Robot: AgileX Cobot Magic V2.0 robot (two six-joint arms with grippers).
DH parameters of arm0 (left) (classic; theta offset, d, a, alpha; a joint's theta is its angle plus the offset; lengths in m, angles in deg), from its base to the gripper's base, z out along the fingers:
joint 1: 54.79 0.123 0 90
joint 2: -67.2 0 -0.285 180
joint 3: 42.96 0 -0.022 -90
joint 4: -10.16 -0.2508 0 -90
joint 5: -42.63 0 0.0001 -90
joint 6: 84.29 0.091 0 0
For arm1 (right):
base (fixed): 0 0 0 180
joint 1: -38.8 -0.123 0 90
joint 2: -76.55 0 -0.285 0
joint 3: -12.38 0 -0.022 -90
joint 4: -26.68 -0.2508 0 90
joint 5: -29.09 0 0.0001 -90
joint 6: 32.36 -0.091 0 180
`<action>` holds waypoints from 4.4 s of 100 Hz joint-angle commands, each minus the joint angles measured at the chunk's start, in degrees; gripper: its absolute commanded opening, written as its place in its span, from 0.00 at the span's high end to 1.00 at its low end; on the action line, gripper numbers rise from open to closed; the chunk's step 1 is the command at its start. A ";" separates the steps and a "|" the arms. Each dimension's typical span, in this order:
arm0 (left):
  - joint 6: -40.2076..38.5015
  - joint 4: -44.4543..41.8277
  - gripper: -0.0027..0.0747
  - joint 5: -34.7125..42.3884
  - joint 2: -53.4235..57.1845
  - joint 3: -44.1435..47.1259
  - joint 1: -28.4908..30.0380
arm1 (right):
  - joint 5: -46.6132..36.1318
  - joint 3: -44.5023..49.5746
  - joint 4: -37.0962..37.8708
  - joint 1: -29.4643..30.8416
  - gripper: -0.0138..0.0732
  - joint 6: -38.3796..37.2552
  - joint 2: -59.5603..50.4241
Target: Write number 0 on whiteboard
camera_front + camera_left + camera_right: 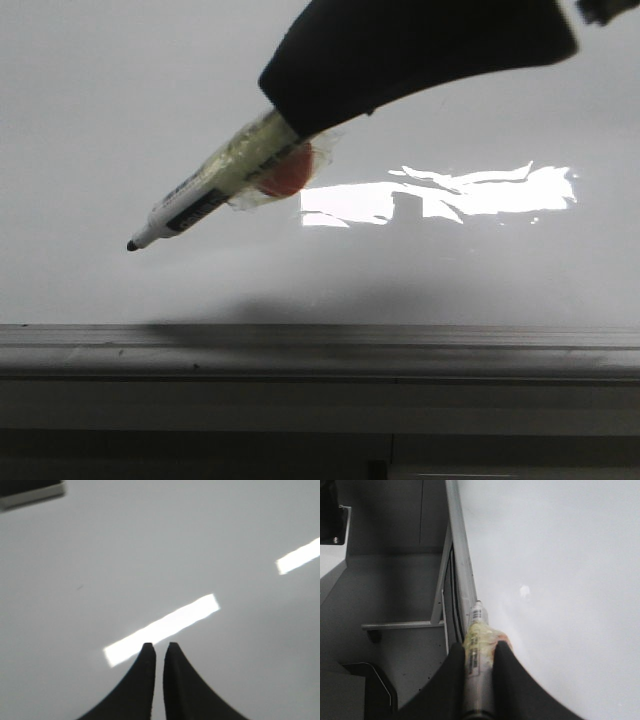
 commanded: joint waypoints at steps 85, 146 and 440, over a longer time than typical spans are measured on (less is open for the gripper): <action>3.22 6.34 0.99 14.25 0.86 -1.46 -0.14 | -13.04 -1.60 -2.74 10.03 0.92 0.04 1.35; 3.22 6.34 0.99 14.25 0.86 -1.46 -0.14 | -5.74 -2.30 -6.03 5.82 0.92 0.67 7.50; 3.64 9.13 0.99 -5.67 0.63 -0.63 -0.14 | 23.18 -0.12 -5.05 5.32 0.92 0.80 -3.80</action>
